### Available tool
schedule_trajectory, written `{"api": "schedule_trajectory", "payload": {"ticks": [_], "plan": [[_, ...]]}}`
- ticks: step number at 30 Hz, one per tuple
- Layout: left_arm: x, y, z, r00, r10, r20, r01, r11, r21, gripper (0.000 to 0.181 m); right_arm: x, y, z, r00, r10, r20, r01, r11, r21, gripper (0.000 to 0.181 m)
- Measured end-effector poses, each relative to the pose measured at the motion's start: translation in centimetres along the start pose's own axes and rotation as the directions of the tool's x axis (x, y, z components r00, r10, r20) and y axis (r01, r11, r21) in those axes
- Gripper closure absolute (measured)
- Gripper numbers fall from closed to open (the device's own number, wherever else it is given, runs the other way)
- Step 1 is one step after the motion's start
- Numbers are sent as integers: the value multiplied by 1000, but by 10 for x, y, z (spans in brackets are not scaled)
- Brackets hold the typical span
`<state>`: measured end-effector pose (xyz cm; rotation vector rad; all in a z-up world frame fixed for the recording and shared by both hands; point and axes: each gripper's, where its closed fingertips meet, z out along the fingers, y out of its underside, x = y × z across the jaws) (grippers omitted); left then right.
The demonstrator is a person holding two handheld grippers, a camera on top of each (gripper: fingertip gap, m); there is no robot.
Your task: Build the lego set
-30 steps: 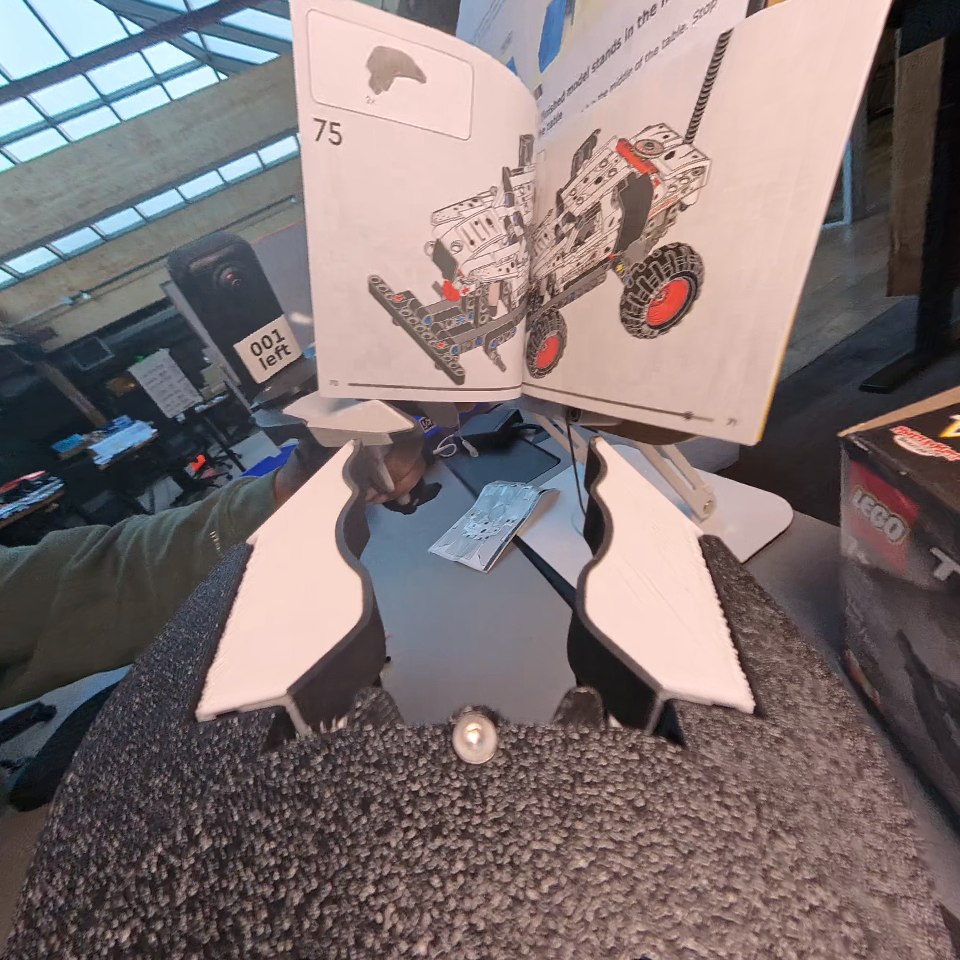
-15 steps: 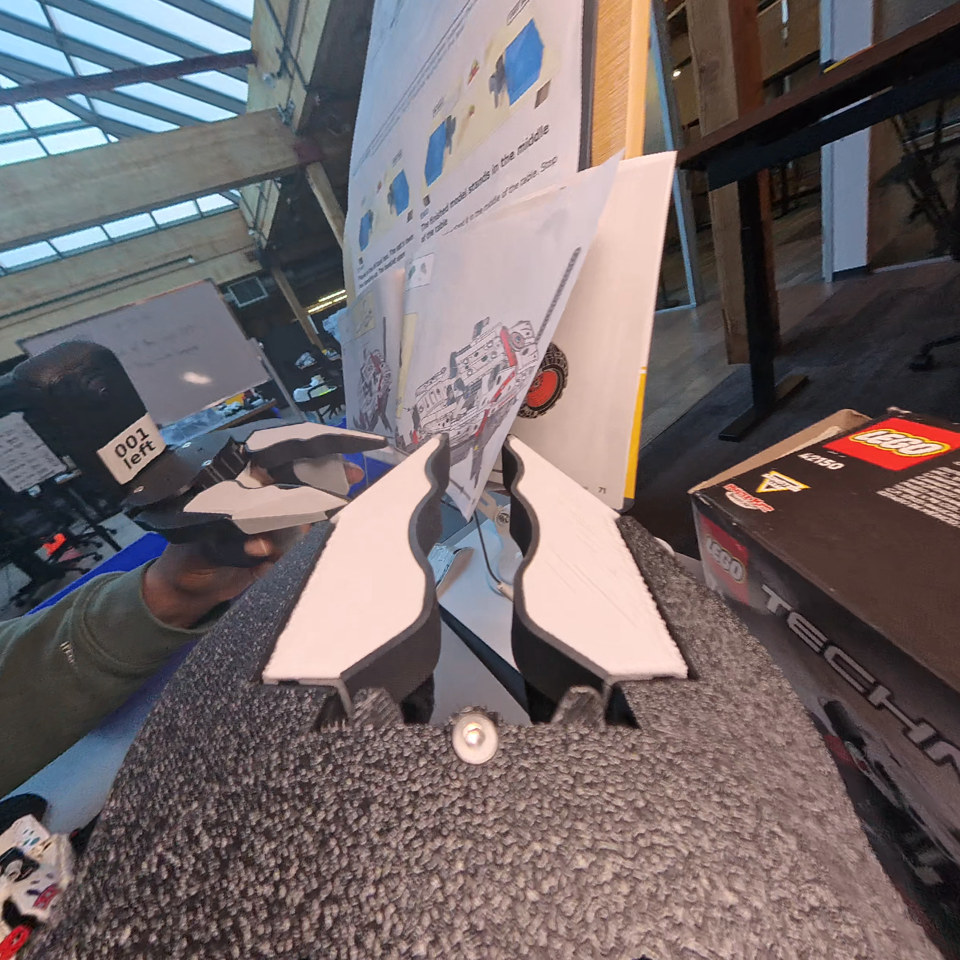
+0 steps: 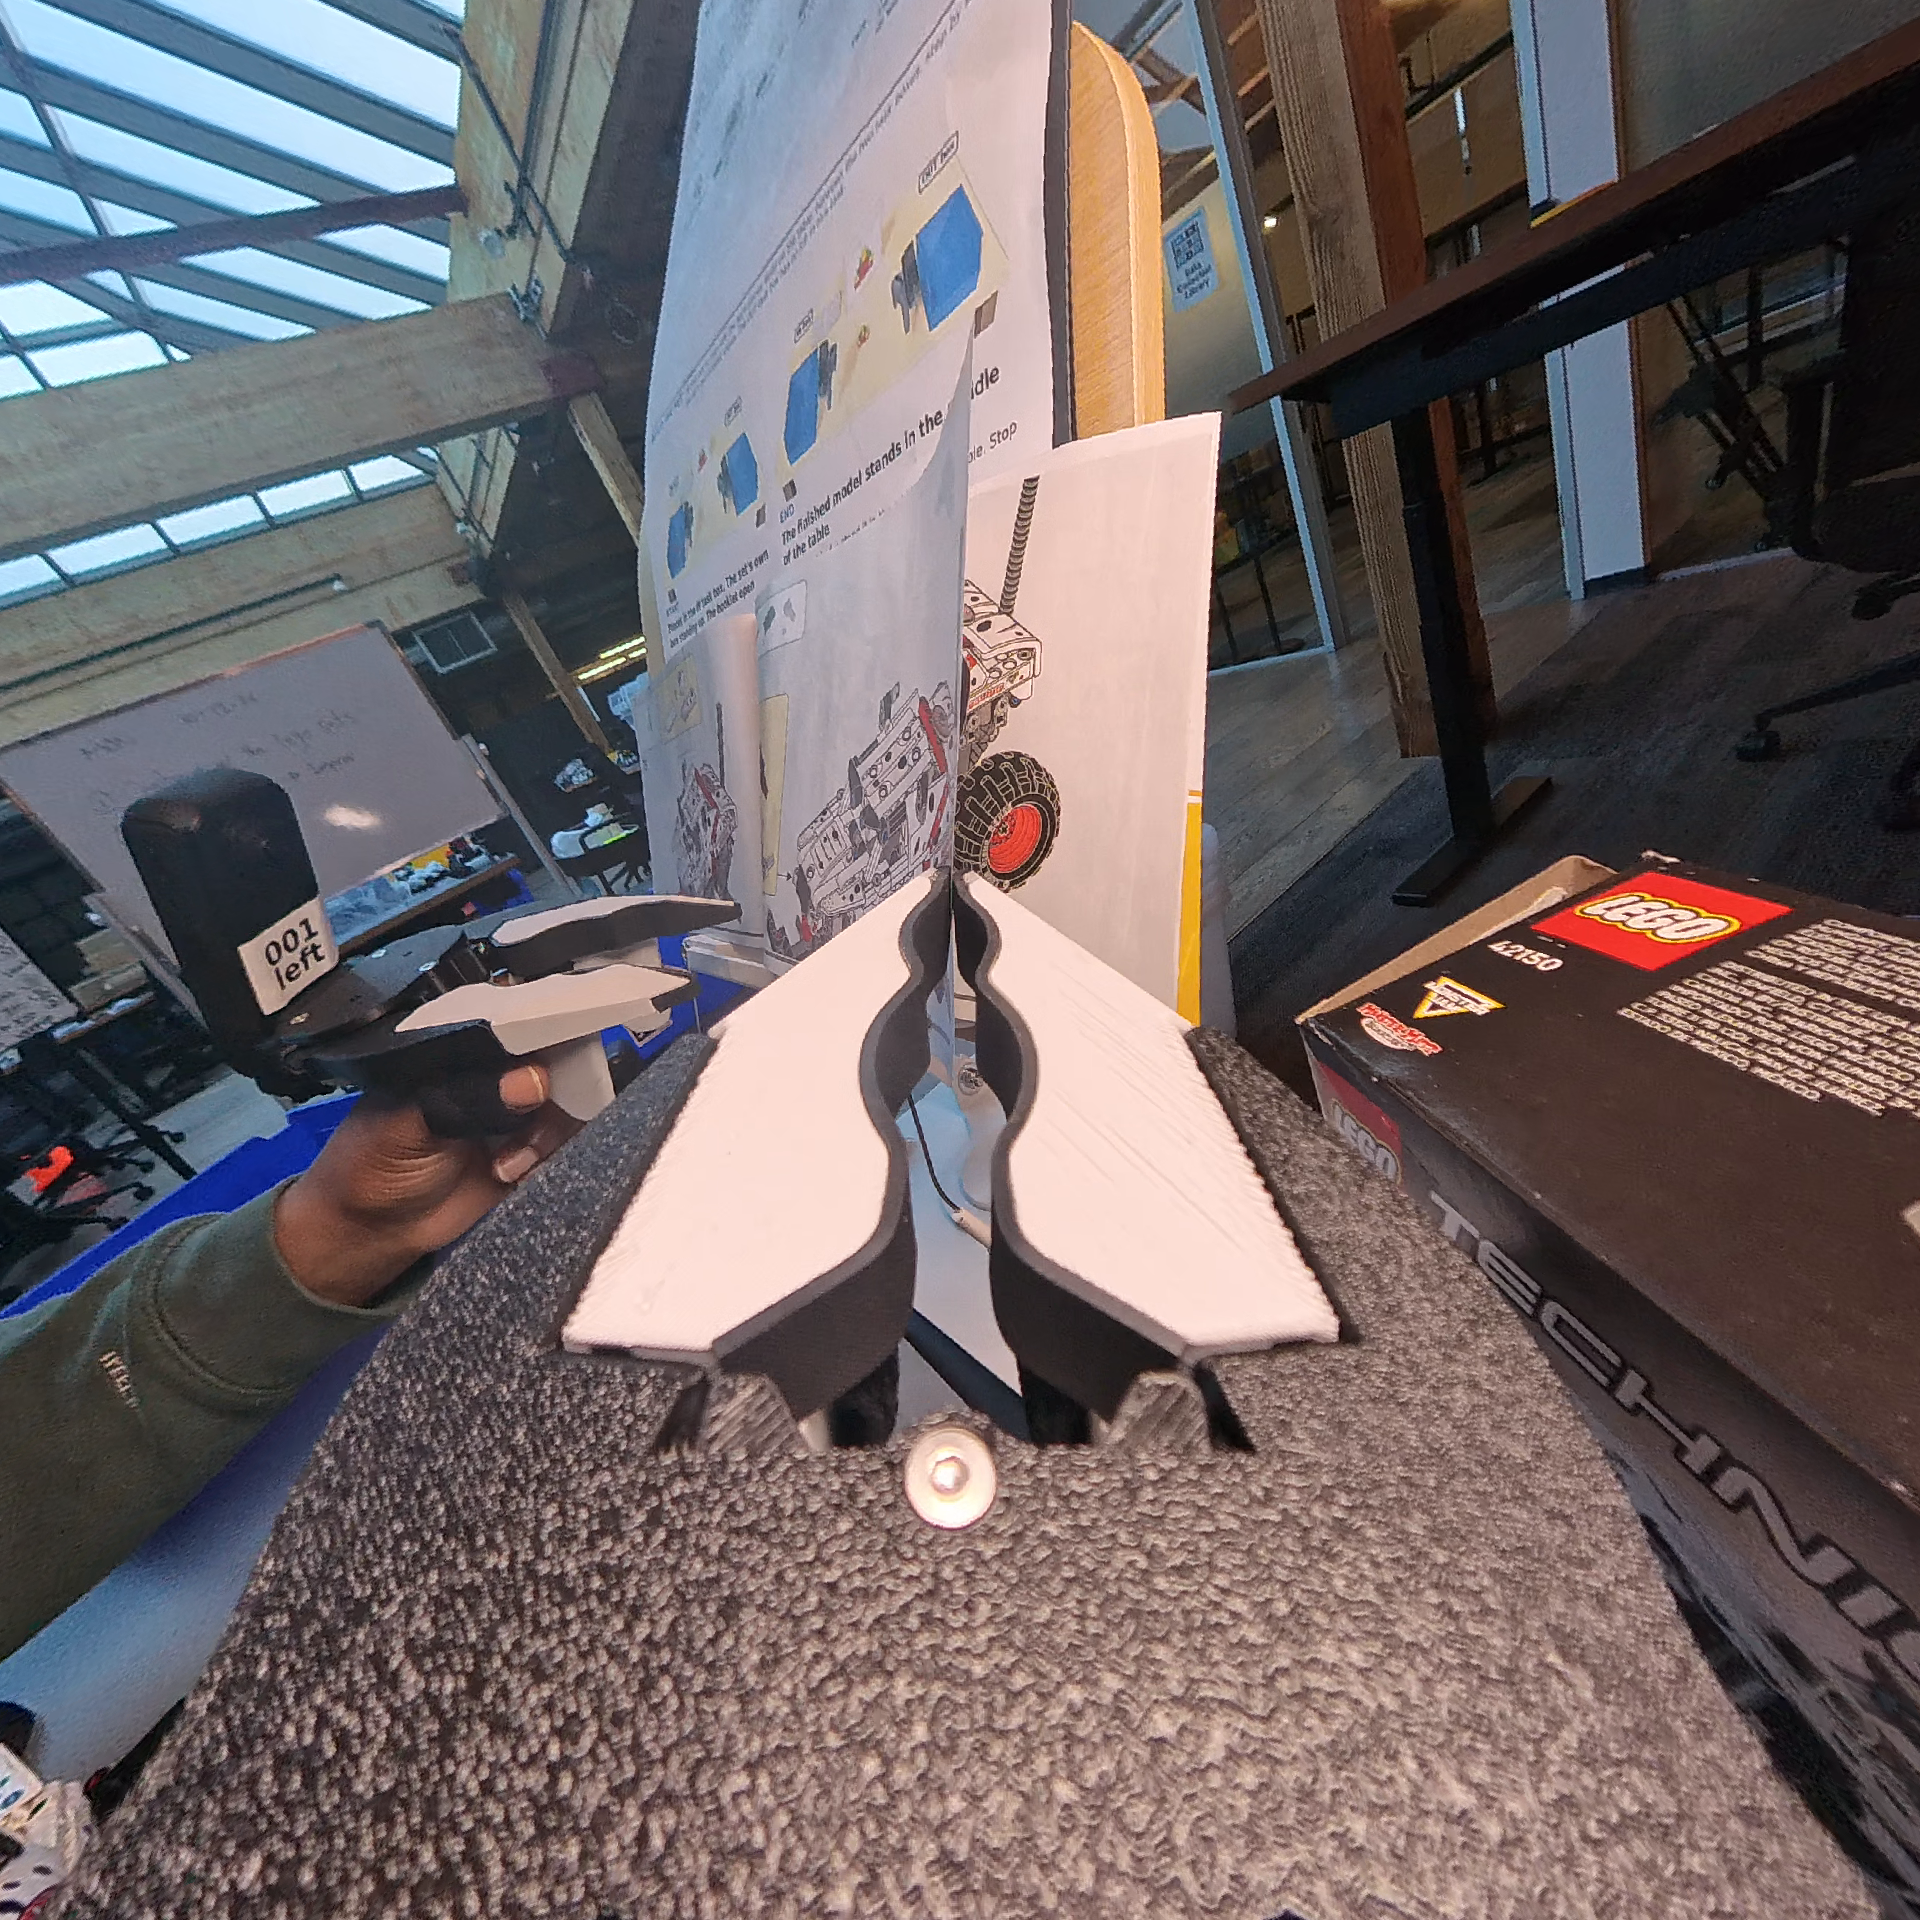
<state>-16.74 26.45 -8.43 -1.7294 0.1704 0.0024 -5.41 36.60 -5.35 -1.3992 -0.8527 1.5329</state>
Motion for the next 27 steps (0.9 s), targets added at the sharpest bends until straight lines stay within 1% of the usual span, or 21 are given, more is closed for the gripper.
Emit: {"api": "schedule_trajectory", "payload": {"ticks": [5,16,27], "plan": [[9,-2,-8,1000,22,-19,-22,1000,2,142,-7,1,-1,1000,1,24,-1,1000,-1,181],[31,-26,-25,995,93,-39,-91,994,53,145,-29,2,-3,995,-31,95,31,1000,2,181],[35,-31,-29,997,61,-53,-57,996,68,145,-44,-7,-14,981,-5,195,-4,999,46,181]]}}
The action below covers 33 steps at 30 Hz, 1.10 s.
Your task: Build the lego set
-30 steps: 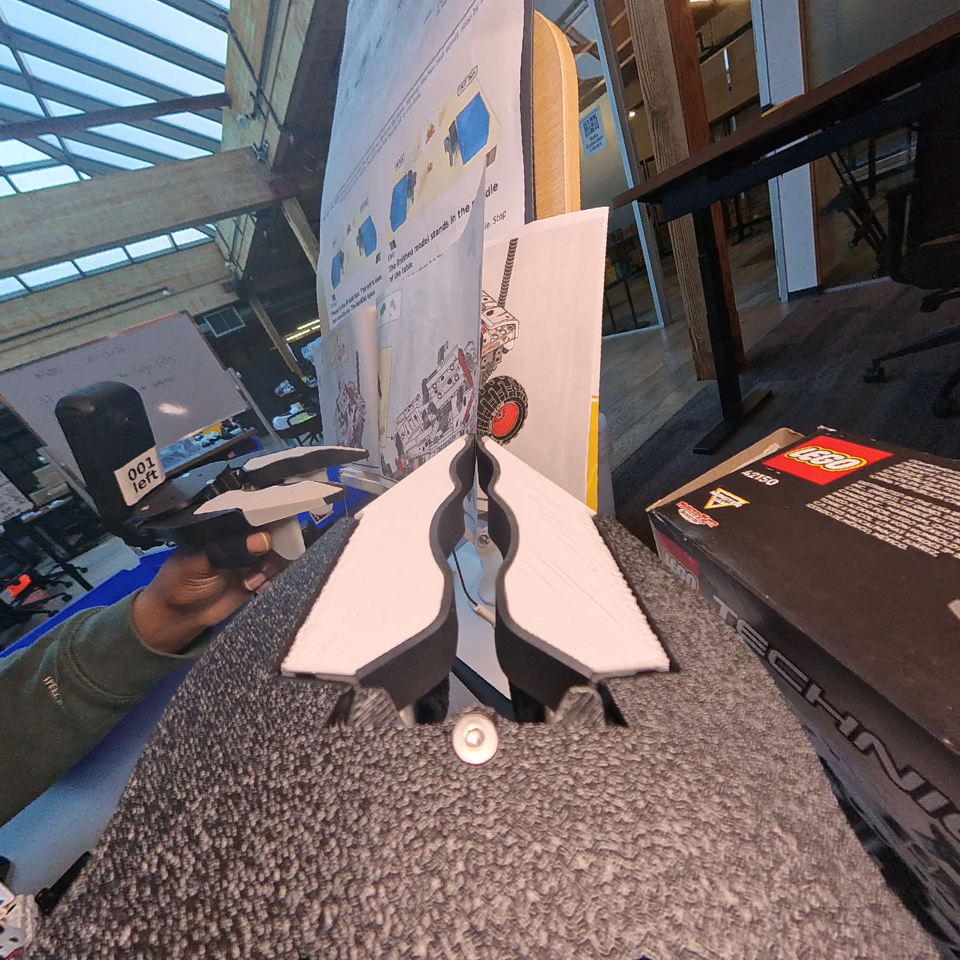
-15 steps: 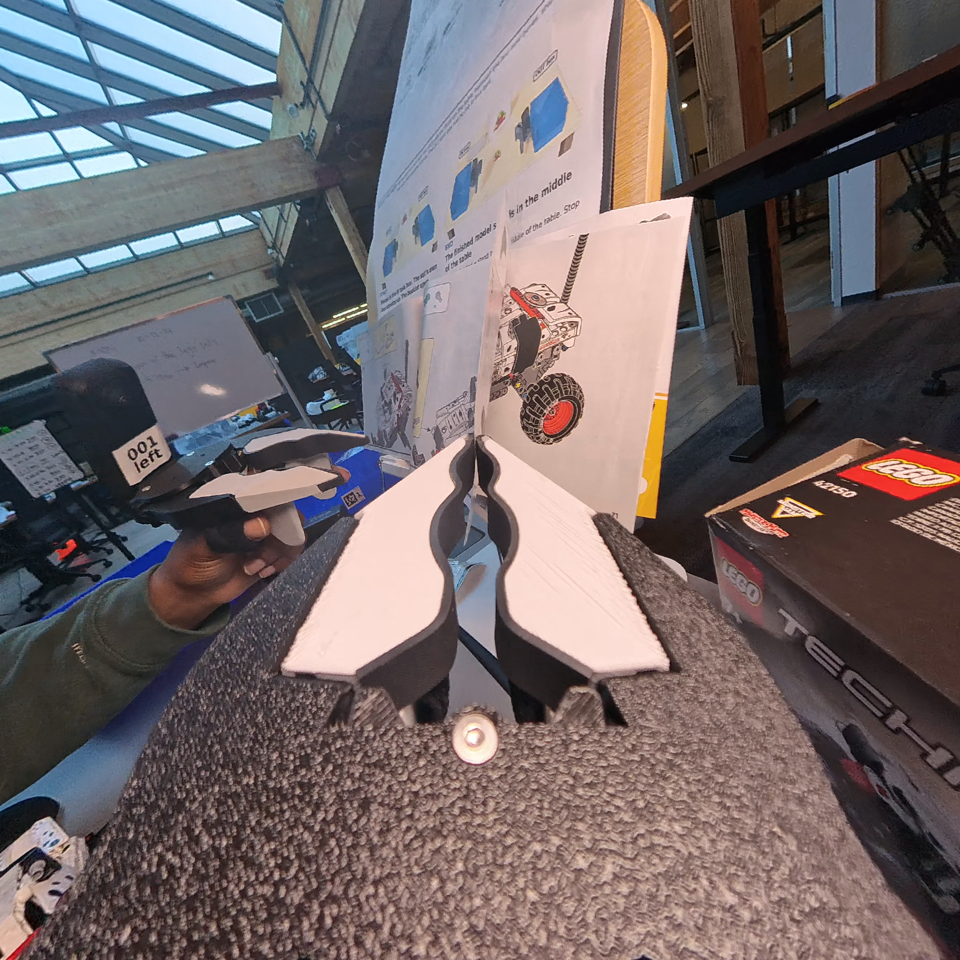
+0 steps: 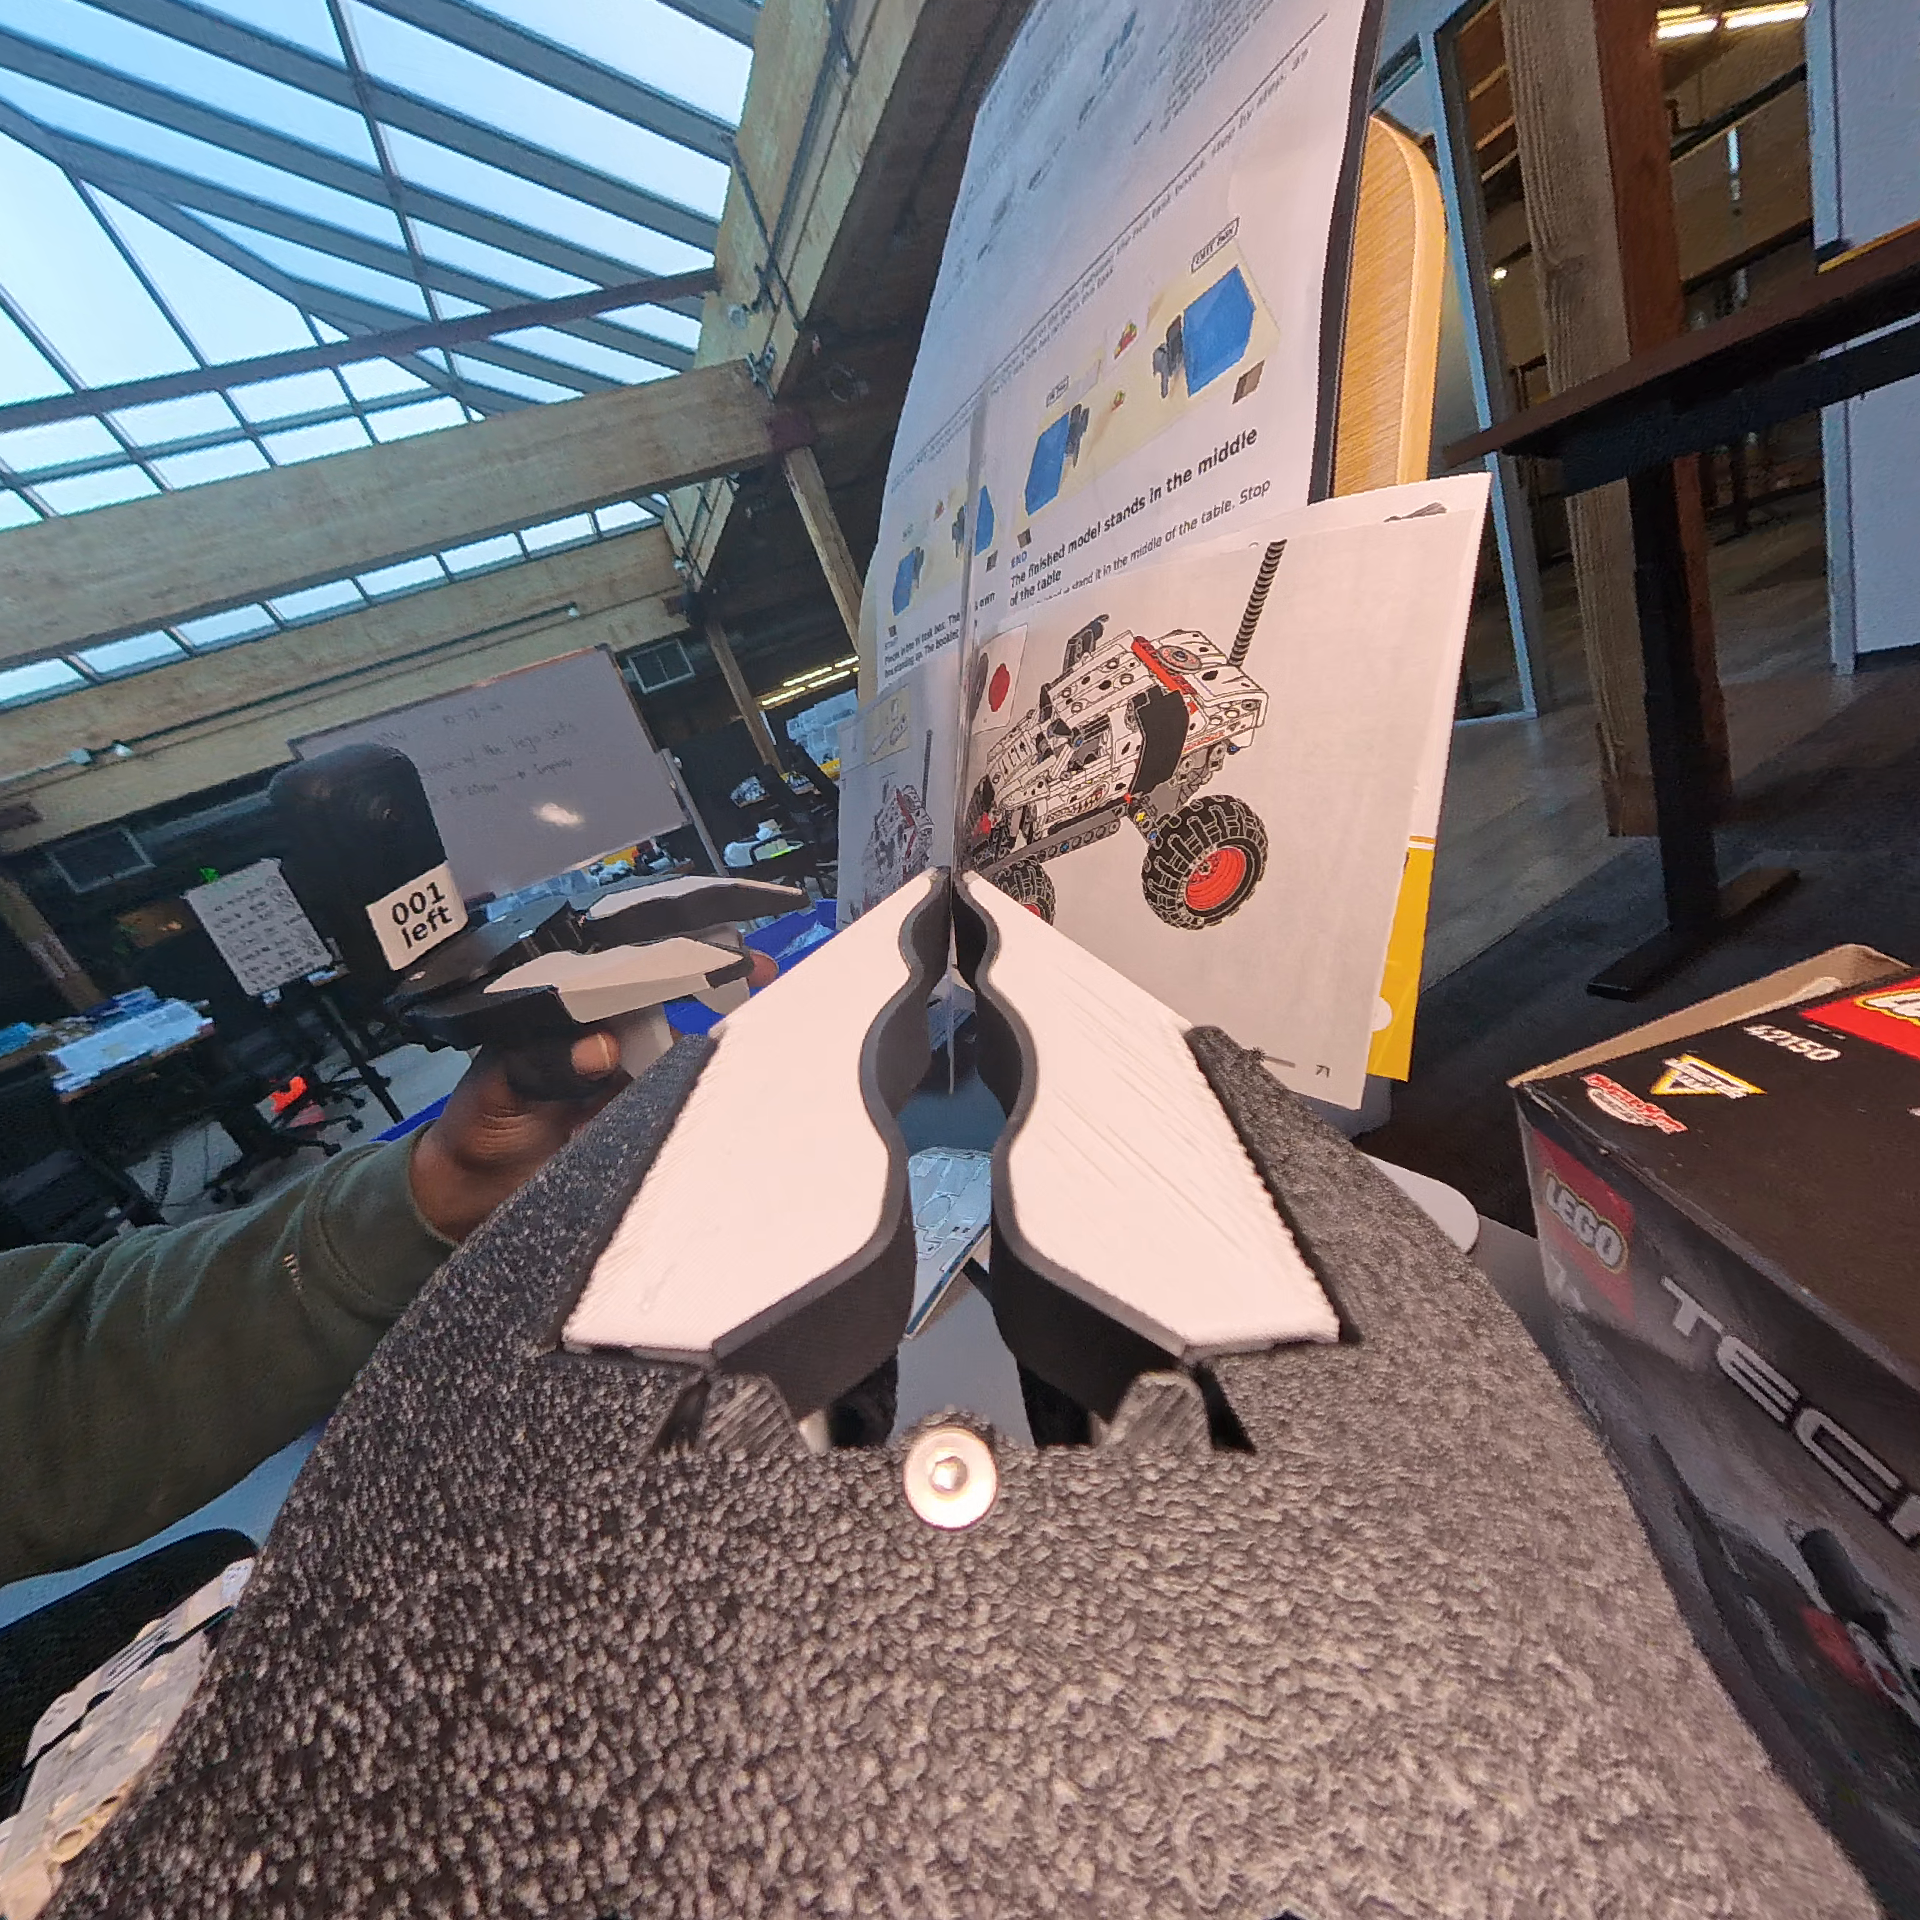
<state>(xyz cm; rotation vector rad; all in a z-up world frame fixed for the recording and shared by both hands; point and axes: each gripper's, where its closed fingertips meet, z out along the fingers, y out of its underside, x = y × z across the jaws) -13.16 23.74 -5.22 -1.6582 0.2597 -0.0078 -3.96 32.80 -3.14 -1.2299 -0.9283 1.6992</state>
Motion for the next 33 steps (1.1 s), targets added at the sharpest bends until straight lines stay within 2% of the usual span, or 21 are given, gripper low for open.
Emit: {"api": "schedule_trajectory", "payload": {"ticks": [10,12,15,18,27,31,33], "plan": [[8,-15,-3,996,-79,-49,81,996,39,146,-17,0,7,995,54,81,-56,998,27,181],[10,-23,-7,979,-176,-100,183,981,59,145,-31,2,14,990,55,128,-58,998,21,181],[9,-46,-20,902,-376,-211,404,908,111,143,-55,0,23,972,73,221,-82,996,31,181],[-1,-62,-32,858,-450,-248,492,858,144,143,-70,-1,30,955,80,285,-94,995,36,181],[-17,-63,-48,900,-395,-183,425,888,174,145,-80,1,32,925,117,362,-138,990,32,181],[-11,-65,-47,893,-398,-209,433,887,160,145,-87,9,36,914,123,387,-134,991,1,181],[-2,-68,-45,891,-390,-233,428,892,144,142,-94,20,45,925,79,372,-72,997,-34,181]]}}
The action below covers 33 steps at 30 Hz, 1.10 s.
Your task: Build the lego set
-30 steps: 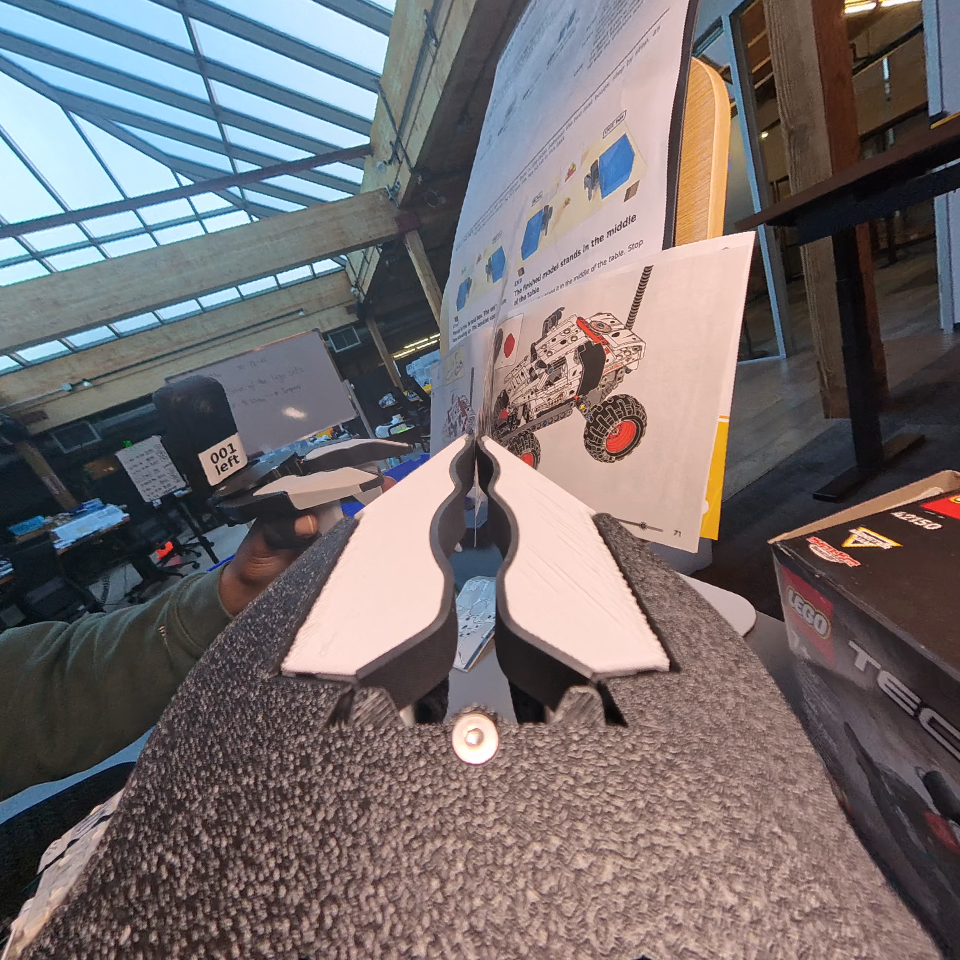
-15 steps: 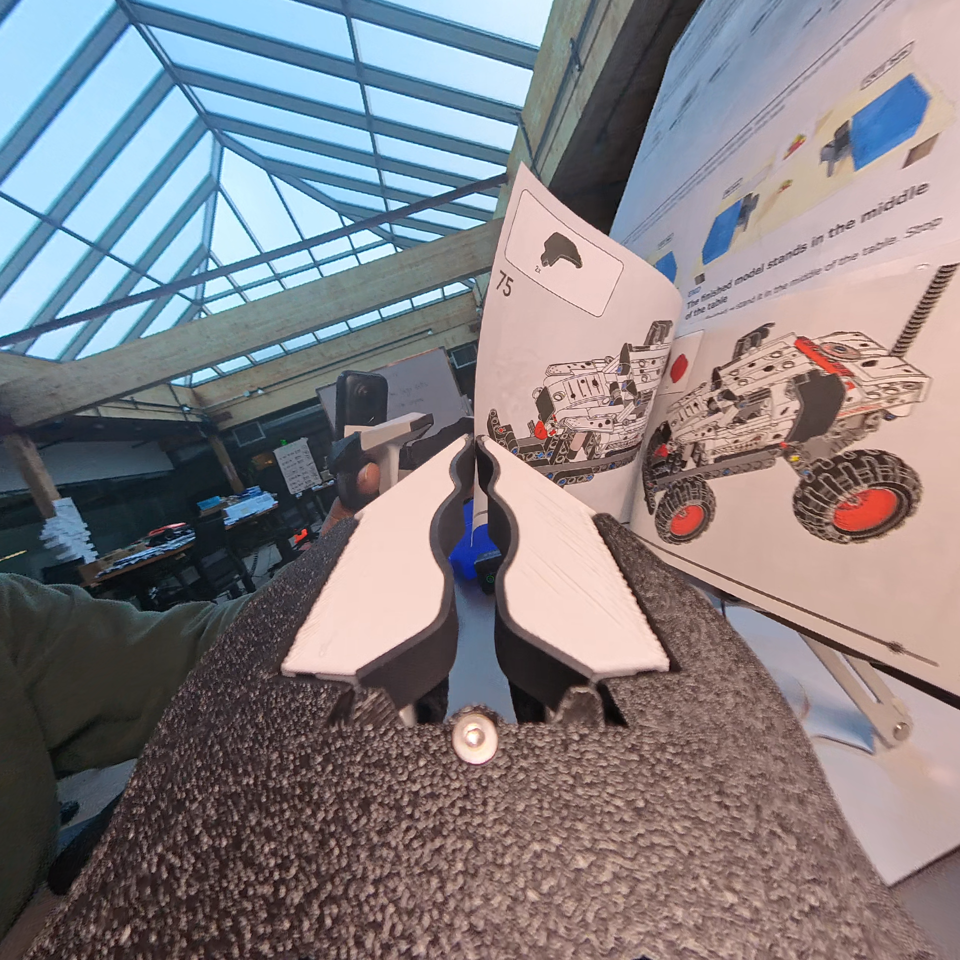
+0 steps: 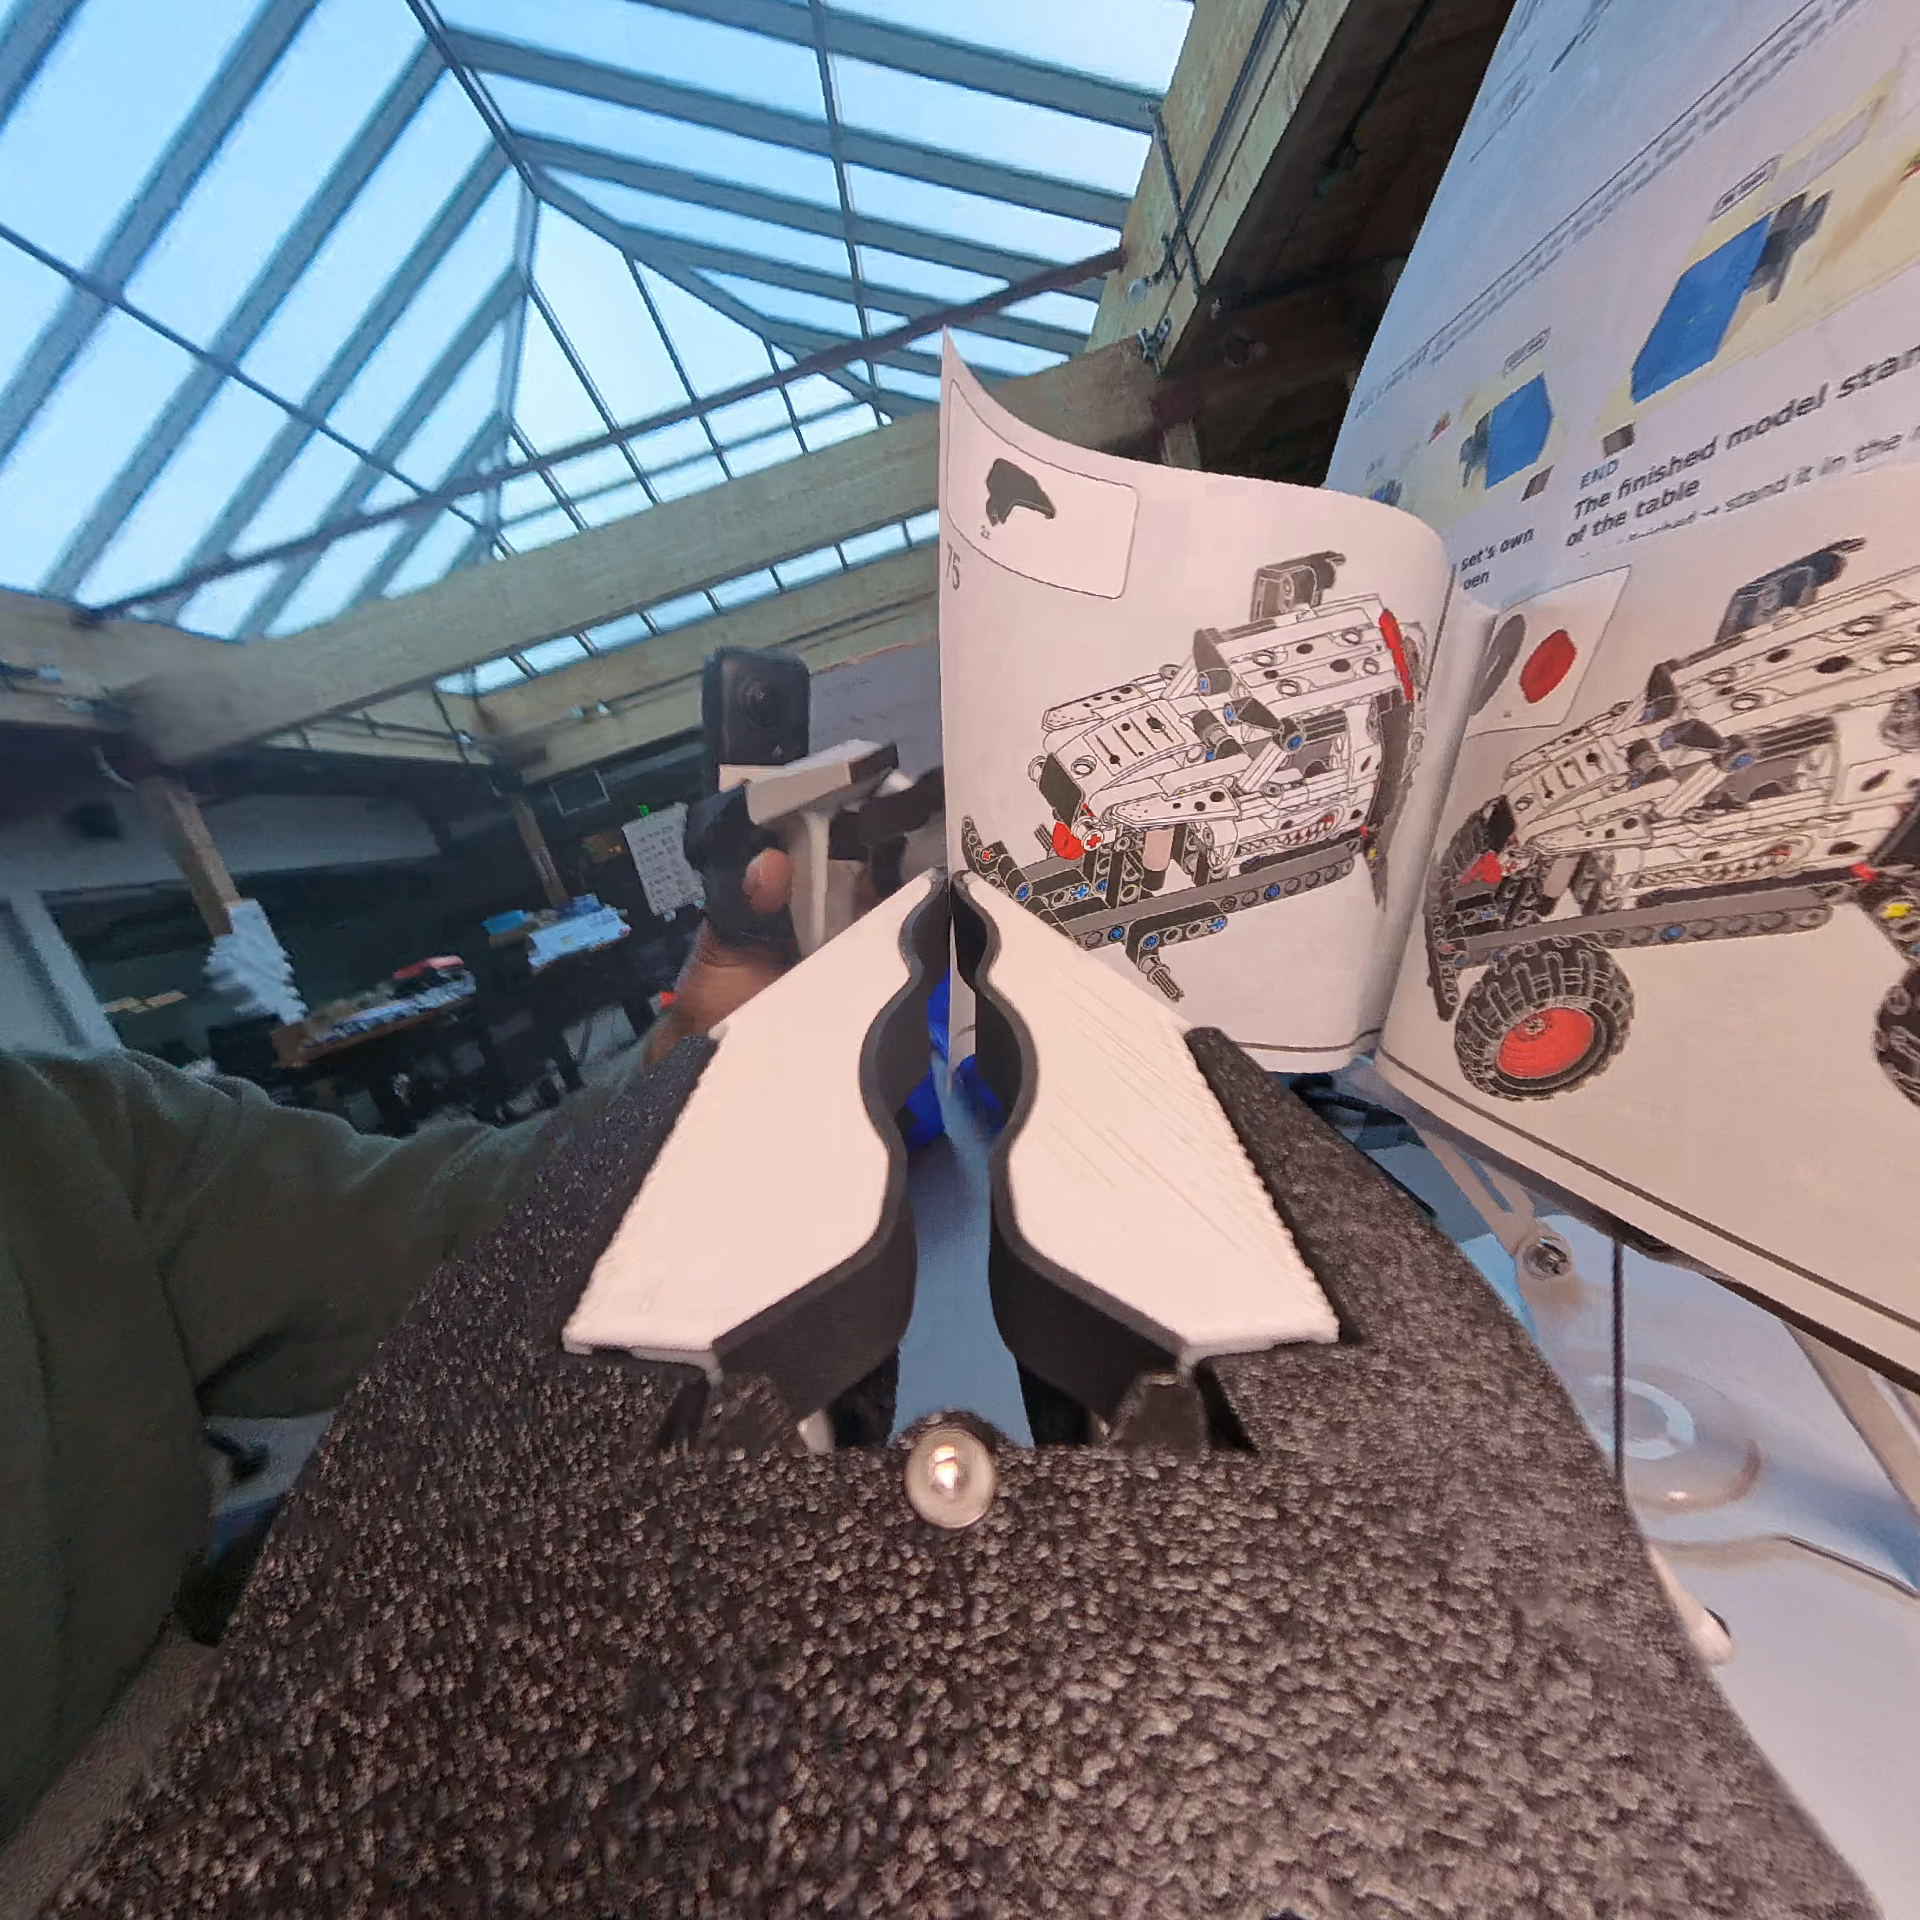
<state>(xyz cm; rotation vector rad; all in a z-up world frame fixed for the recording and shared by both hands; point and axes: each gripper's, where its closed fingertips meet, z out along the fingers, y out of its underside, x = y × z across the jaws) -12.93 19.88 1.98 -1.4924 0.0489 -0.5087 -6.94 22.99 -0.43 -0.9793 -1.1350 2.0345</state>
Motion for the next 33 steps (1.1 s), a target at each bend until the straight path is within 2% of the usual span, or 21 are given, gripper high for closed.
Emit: {"api": "schedule_trajectory", "payload": {"ticks": [3,5,6,8,11,12,15,18,20,24,25,28,33], "plan": [[5,5,5,999,29,15,-29,999,-35,133,9,31,29,964,-236,-126,211,960,-182,181],[-4,11,5,998,26,64,-22,998,-56,127,15,53,50,877,-446,-182,375,869,-322,181],[-11,13,4,994,30,101,-24,998,-63,130,17,60,60,826,-529,-195,437,819,-371,181],[-26,16,-3,983,57,177,-45,997,-70,149,22,69,76,727,-649,-223,520,733,-438,181],[-44,15,-16,964,96,247,-78,994,-81,174,23,82,90,671,-713,-205,561,668,-489,181],[-49,14,-20,961,109,254,-88,992,-91,181,21,85,92,672,-714,-199,565,667,-485,181],[-69,7,-34,935,171,310,-140,983,-120,181,10,89,93,733,-656,-179,527,715,-460,157],[-90,-4,-50,906,237,351,-189,968,-165,181,7,78,79,742,-635,-216,519,747,-415,152],[-107,-12,-59,882,273,384,-212,958,-195,181,28,60,60,702,-626,-340,488,770,-411,148],[-139,-26,-70,818,370,440,-277,924,-262,181,92,34,12,565,-551,-614,345,834,-431,136],[-146,-28,-71,803,391,449,-290,916,-279,181,105,32,4,539,-541,-646,315,840,-441,130],[-166,-26,-71,774,428,466,-297,896,-330,181,130,30,-17,455,-544,-705,268,839,-474,127],[-191,-13,-71,726,493,479,-316,858,-405,181,140,27,-27,415,-559,-717,269,829,-490,131]]}}
